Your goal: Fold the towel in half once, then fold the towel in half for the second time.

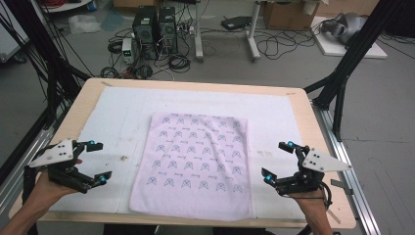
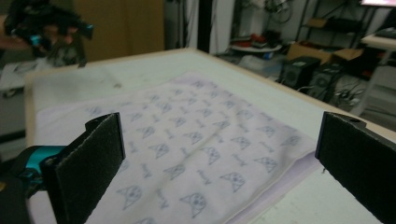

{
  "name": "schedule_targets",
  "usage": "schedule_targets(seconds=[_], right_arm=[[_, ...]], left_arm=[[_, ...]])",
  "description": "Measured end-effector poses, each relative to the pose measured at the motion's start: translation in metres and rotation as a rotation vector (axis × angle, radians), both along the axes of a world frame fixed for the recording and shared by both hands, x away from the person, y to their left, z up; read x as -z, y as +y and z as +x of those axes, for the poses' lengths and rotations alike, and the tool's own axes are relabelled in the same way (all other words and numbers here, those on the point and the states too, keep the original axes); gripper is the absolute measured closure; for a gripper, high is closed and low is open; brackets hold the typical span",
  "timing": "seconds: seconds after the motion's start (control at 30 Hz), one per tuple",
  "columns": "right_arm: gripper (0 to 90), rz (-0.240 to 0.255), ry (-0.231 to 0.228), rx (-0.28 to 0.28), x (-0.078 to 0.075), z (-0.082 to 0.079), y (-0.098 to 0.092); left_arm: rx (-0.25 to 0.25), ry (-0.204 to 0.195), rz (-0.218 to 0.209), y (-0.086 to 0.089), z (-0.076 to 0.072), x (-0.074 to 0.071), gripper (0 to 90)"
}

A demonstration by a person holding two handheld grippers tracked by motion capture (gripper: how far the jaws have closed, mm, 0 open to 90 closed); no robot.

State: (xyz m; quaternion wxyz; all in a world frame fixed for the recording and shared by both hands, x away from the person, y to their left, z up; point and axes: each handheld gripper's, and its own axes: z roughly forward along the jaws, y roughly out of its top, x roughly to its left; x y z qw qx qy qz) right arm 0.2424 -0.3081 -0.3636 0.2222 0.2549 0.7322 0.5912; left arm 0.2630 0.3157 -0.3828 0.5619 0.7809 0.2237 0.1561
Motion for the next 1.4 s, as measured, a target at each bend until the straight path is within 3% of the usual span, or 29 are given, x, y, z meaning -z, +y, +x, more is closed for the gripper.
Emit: schedule_targets(seconds=[0.1,0.4,0.7,0.97,1.17,1.27,1.4], right_arm=[[0.6,0.030,0.005,0.032,0.008,0.001,-0.005],[0.6,0.041,-0.005,0.075,0.024,0.003,-0.013],[0.6,0.040,-0.013,0.073,0.022,0.002,-0.013],[0.6,0.024,0.018,0.070,0.019,0.009,-0.008],[0.6,-0.005,0.042,0.084,0.007,0.021,0.001],[0.7,-0.042,0.069,0.085,-0.002,0.036,0.009],[0.7,-0.105,0.109,0.071,-0.012,0.061,0.018]], left_arm=[[-0.045,-0.028,-0.057,0.009,-0.001,0.001,1.8],[-0.069,-0.057,-0.065,0.014,-0.003,0.005,1.7],[-0.080,-0.068,-0.072,0.015,-0.005,0.004,1.7],[-0.096,-0.075,-0.077,0.013,-0.002,0.001,1.7],[-0.105,-0.078,-0.047,0.006,0.011,-0.009,1.8],[-0.107,-0.076,-0.031,0.002,0.023,-0.015,1.7],[-0.084,-0.043,0.015,-0.009,0.045,-0.027,1.7]])
